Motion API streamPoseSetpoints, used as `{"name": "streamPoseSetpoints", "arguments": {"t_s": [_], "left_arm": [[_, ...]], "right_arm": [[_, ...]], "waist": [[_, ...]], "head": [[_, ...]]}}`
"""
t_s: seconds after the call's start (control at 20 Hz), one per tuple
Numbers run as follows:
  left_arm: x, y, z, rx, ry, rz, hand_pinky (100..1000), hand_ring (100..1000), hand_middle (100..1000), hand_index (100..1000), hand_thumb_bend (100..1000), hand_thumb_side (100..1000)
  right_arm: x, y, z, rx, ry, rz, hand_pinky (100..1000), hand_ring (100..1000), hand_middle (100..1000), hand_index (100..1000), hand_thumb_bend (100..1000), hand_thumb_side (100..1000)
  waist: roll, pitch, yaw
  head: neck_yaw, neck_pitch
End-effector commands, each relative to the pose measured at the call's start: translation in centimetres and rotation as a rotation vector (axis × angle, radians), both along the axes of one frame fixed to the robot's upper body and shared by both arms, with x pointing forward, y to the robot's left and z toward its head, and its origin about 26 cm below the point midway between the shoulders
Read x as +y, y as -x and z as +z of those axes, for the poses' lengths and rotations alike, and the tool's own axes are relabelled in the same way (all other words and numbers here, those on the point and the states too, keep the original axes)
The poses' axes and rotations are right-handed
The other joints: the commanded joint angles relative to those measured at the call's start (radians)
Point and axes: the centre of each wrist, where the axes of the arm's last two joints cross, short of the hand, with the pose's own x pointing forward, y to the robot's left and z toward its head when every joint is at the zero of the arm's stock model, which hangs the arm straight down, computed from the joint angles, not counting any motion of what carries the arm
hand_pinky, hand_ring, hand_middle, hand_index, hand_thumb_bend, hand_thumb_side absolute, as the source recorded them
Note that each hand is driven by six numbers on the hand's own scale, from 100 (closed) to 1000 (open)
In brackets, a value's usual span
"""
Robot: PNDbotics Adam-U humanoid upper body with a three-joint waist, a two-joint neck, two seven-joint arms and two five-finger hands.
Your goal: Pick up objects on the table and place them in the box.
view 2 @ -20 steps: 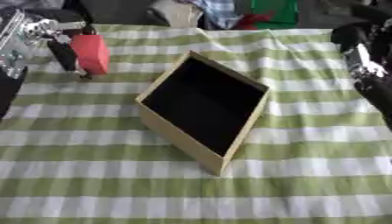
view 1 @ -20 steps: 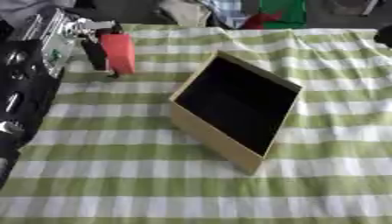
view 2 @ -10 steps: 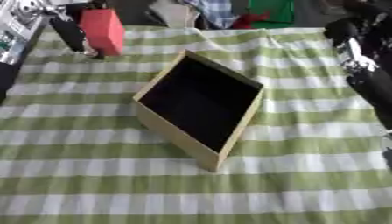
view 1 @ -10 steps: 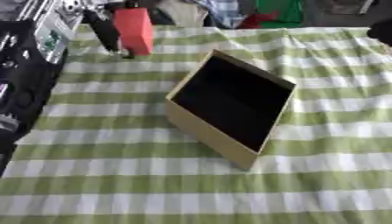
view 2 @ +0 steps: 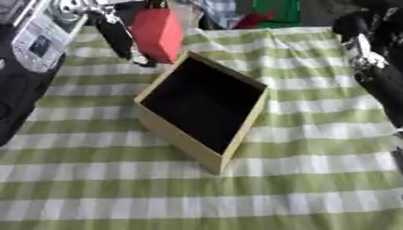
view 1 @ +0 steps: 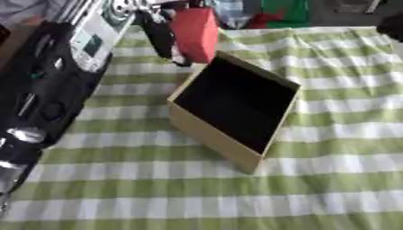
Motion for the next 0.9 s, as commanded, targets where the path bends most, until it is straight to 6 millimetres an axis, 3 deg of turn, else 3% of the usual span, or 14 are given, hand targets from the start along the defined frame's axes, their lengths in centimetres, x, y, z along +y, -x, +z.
{"name": "streamPoseSetpoints", "arguments": {"t_s": [0.05,0.35,0.65,0.9], "left_arm": [[-1.7,1.4,0.8,-0.033,0.026,-0.032,813,525,409,536,232,100],[-3.3,0.9,-1.1,-0.033,0.037,-0.027,808,547,450,574,293,100],[-3.2,-1.6,-3.9,-0.015,0.011,0.014,821,584,504,641,394,100],[-3.0,-2.8,-5.5,0.053,-0.058,-0.024,841,680,615,749,494,100]], "right_arm": [[-0.1,0.4,1.0,-0.044,0.003,0.001,910,774,680,889,100,510],[0.1,0.3,1.1,-0.052,-0.002,0.009,910,773,680,889,100,510],[0.2,0.3,1.2,-0.053,-0.004,0.014,911,773,680,889,100,512],[0.1,0.3,1.2,-0.055,-0.008,0.016,911,773,681,890,100,513]], "waist": [[-0.001,-0.03,-0.004],[0.003,-0.03,-0.014],[0.006,-0.029,-0.021],[0.006,-0.027,-0.024]], "head": [[0.002,0.004],[0.002,0.004],[0.0,0.003],[-0.002,0.005]]}}
